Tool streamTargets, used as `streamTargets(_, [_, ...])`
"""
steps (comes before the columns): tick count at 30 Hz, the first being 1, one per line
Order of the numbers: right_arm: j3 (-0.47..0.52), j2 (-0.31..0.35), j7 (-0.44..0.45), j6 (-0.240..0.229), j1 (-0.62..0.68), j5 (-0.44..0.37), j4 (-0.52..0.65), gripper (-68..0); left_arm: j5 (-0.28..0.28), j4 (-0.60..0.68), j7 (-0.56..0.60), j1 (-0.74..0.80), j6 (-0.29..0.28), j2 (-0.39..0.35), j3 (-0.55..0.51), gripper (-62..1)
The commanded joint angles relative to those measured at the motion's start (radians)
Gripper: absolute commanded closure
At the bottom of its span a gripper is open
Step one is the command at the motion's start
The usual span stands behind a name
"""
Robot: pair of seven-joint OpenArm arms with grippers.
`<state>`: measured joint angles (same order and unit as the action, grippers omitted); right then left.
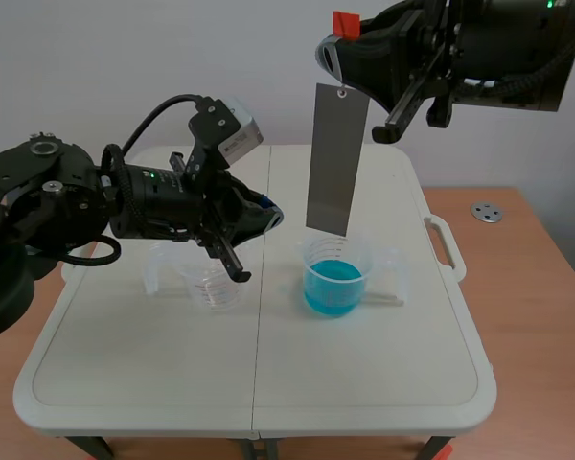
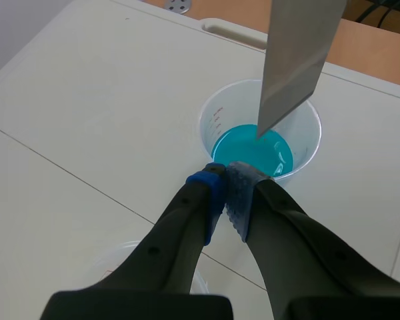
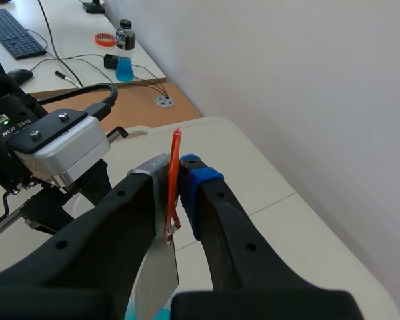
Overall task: Hold the metal plate by the orange handle, dip it into the blue solution, take it out and point at it, then put the plate back in the beaker on the left.
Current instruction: 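Raise the plate and point at it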
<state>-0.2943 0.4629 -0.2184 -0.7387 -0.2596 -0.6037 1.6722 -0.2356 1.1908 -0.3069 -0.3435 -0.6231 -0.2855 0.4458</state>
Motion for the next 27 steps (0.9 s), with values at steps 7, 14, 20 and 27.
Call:
streamTargets(7, [0.015, 0.011, 0.007, -0.007, -0.018, -0.018, 0.022, -1.5, -0.006, 0.014, 0.026, 0.029, 0.032, 0.002, -0.011, -2.7])
streamTargets(14, [0.015, 0.011, 0.003, -0.007, -0.018, -0.018, 0.022, -1.5, 0.0, 0.095, 0.065, 0.103, 0.191, -0.069, -0.07, -2.7])
streamTargets(20, [0.015, 0.01, -0.001, -0.007, -0.018, -0.018, 0.022, -1.5, 0.0, 0.276, 0.161, 0.283, 0.33, -0.231, -0.196, -2.7])
streamTargets(27, [0.015, 0.008, 0.0, -0.007, -0.02, -0.018, 0.022, -1.5, 0.0, 0.403, 0.228, 0.576, 0.473, -0.364, -0.426, -2.7])
